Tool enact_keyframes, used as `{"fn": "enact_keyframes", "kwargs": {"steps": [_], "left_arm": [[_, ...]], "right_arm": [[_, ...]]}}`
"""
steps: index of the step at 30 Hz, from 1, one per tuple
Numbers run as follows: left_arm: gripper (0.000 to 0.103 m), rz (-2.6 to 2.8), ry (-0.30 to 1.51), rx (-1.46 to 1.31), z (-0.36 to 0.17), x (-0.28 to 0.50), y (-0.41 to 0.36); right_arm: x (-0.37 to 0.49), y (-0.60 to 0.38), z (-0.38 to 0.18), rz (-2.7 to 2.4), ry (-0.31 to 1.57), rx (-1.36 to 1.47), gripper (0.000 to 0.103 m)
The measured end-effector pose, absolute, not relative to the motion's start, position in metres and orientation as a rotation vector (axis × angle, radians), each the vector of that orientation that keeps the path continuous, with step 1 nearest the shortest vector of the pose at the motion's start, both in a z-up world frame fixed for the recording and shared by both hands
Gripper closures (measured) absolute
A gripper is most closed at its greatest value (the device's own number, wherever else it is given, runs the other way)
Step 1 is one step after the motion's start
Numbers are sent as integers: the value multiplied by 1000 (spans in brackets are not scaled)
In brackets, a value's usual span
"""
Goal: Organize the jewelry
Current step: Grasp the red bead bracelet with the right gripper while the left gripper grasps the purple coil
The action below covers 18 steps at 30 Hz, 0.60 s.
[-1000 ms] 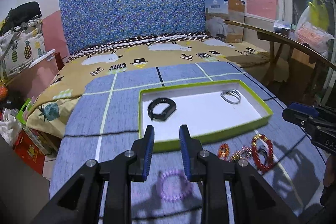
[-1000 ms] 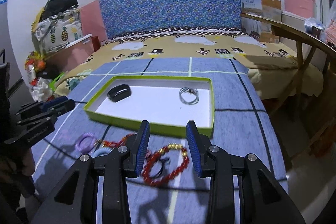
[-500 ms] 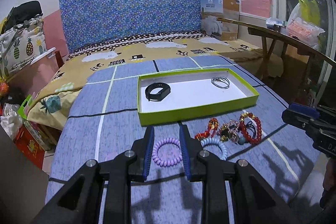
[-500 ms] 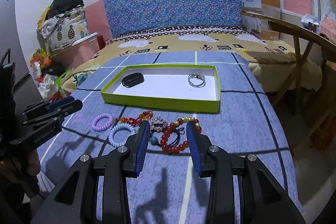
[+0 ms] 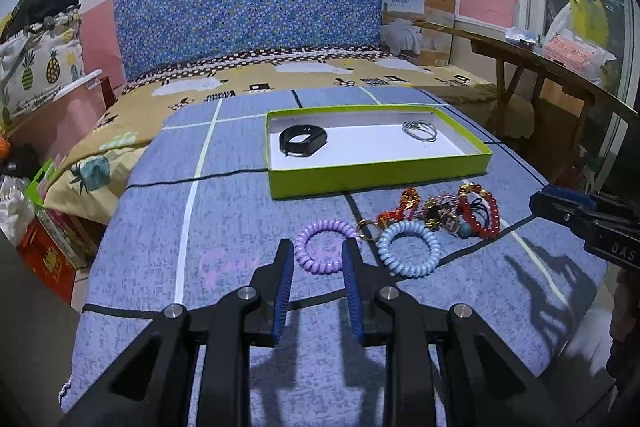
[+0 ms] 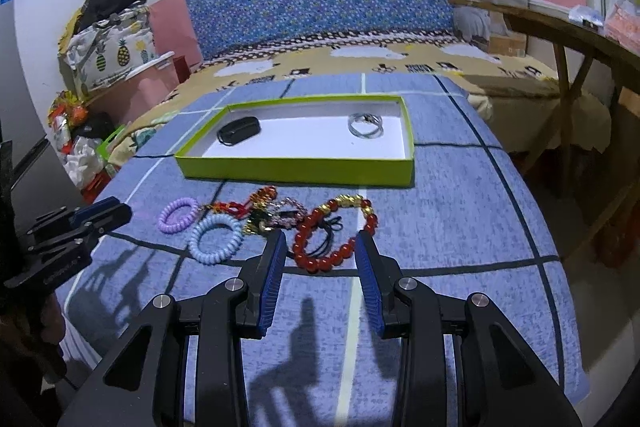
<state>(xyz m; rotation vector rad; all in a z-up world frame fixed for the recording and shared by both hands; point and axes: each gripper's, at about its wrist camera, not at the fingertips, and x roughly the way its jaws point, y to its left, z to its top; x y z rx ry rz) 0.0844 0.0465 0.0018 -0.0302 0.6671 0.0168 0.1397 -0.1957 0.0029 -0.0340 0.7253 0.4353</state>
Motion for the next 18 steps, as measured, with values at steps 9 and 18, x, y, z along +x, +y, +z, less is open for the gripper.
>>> {"fn": "enact_keyframes", "kwargs": {"steps": [9,18], "left_arm": [[77,21,730,-58,-13,109,56],[77,32,799,-60,-26,134,57]], "right_arm": [[169,-202,-14,380,792,-23,69],[205,-203,-31,337,864,-27,76]]}}
